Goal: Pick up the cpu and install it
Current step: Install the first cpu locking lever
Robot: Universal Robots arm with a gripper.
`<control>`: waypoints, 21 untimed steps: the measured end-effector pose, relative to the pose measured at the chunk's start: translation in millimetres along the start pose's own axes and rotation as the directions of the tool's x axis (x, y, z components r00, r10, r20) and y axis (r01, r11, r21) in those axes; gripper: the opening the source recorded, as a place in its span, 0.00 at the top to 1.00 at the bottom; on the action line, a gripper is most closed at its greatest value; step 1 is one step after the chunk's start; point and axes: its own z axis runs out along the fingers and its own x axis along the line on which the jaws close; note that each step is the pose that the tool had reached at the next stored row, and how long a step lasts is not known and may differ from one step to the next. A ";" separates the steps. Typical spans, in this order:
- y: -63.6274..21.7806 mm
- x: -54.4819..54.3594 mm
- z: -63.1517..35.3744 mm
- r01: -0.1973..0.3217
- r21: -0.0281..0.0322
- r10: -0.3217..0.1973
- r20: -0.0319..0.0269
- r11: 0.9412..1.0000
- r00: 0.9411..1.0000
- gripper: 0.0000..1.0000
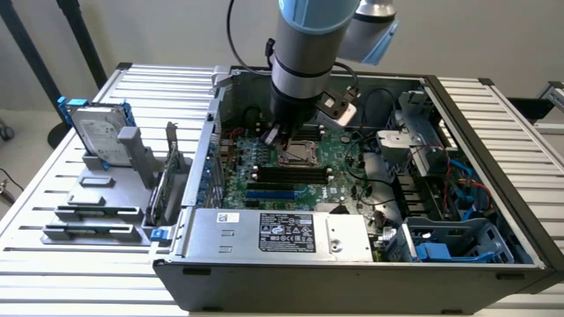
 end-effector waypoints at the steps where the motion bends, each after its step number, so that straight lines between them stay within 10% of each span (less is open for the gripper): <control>1: -0.5 -0.7 0.9 0.000 0.000 0.000 0.000 1.000 1.000 0.89; 21: -1.8 -9.5 23.3 0.000 -0.001 0.000 0.001 1.000 1.000 0.89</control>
